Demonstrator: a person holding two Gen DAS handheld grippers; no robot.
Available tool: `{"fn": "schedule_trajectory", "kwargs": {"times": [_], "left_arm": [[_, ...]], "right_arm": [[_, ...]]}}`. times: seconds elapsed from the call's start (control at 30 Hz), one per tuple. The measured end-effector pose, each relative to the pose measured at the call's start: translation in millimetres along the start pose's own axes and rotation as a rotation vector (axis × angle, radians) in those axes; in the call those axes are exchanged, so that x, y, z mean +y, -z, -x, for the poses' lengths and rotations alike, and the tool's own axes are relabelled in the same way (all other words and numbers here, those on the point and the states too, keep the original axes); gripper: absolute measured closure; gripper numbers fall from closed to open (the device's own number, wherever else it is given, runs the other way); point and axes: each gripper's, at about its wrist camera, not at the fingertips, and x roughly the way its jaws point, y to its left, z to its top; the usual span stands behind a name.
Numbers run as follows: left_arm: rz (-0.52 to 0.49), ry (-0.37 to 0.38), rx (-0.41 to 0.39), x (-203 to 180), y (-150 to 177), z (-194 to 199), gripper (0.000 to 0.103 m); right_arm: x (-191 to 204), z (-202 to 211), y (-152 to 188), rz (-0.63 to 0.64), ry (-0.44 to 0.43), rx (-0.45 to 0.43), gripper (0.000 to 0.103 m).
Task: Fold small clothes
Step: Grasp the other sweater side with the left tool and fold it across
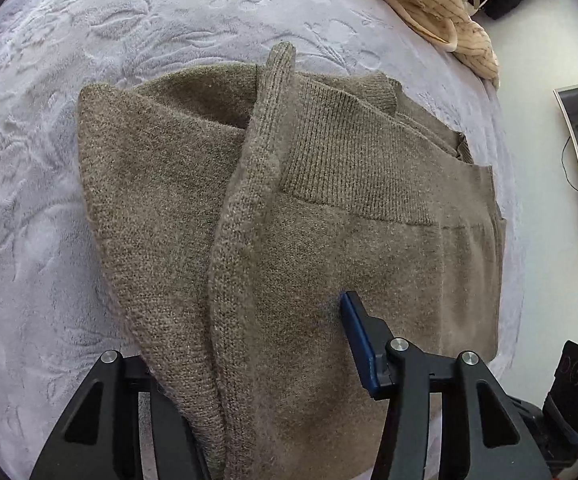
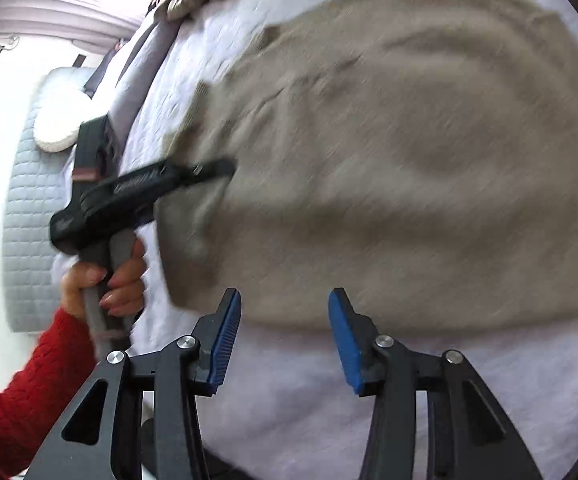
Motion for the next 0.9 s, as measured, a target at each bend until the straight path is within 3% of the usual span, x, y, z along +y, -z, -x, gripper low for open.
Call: {"fn": "schedule_trajectory", "kwargs": {"times": [0.03, 0.13, 0.2, 0.43, 0.73, 0.9], "left_arm": [[0.007, 0.002, 0.001, 0, -1, -1, 0.049], [0.01, -0.006, -0.011, 4, 3, 1, 0.052], [0.006, -0.007, -0.03, 5, 6, 7, 0.076], [0.022, 0.098, -0.112, -17, 11, 41, 0.082], [-0.19, 0.137, -0.18, -150, 7, 71, 0.084], [-0.338, 0.058, -0.167, -234, 6, 44, 0.085]], "right_arm": [[-3, -4, -5, 0.0, 0.023, -0.004, 0.065], [-39, -22, -20, -0.023, 0.053, 0.05, 0.073], [-53, -30, -24, -0.049, 0.021, 0.069, 0.073], [-68, -21, -27, -0.058, -0.07, 0.044, 0.074], [-101, 25, -13, -0.15, -0.205, -0.042, 0.073], [-137, 59, -3, -0.209, -0.239, -0.127, 0.073]]}}
